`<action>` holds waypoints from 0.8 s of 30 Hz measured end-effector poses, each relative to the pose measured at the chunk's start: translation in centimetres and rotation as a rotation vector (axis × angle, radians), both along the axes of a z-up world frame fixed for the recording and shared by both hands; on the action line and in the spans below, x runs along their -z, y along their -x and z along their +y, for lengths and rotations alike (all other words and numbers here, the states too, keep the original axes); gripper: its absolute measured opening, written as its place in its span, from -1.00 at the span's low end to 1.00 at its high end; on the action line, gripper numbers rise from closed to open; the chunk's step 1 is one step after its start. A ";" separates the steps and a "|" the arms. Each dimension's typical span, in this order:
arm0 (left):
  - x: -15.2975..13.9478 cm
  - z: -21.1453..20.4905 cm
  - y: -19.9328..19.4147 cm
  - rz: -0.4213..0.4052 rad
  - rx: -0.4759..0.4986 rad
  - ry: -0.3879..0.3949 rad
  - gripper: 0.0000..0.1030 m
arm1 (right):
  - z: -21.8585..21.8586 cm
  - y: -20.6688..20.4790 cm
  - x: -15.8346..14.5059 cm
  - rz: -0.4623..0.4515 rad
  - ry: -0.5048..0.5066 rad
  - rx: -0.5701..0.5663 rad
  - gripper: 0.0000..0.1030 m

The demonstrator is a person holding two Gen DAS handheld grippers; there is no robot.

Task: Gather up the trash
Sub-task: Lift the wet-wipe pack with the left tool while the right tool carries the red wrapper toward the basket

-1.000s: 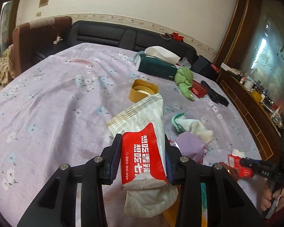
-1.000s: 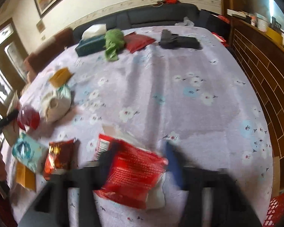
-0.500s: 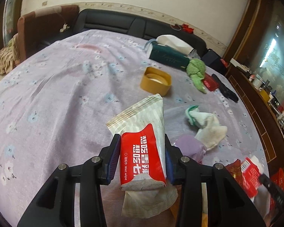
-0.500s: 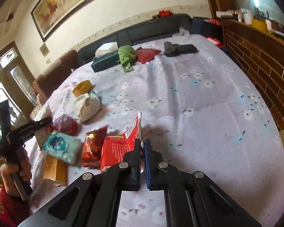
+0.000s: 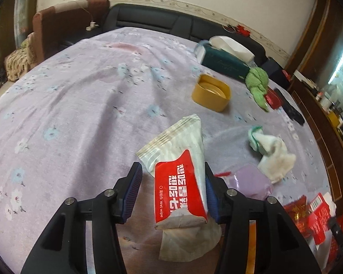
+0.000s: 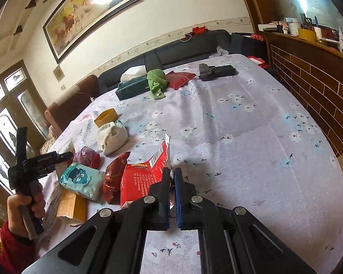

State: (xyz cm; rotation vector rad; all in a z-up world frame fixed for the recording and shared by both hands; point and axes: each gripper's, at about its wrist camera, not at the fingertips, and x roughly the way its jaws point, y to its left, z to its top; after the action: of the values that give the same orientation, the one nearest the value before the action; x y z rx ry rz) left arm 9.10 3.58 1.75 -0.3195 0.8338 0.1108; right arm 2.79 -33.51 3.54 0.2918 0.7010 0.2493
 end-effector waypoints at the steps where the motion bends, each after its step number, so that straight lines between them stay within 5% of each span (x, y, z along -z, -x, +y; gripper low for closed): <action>1: 0.0 0.3 0.0 0.002 -0.012 -0.003 -0.07 | 0.0 0.0 0.0 -0.004 0.002 -0.002 -0.93; 4: 0.1 0.5 0.0 -0.003 0.002 0.017 -0.30 | 0.2 0.2 -0.1 -0.017 0.008 -0.011 -0.93; 16: -4.0 -3.4 3.2 -0.245 0.072 -0.140 -0.31 | 0.0 1.3 -1.3 -0.113 0.047 0.037 -0.93; 24: -5.6 -6.9 5.6 -0.259 0.191 -0.178 -0.31 | -0.5 1.4 -1.7 -0.092 0.035 0.085 -0.93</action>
State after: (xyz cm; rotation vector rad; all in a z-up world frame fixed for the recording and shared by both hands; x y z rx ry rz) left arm 3.49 -3.29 7.34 -0.0822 0.5885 -0.0348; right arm 1.39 -33.99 5.25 0.2748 0.6000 0.1681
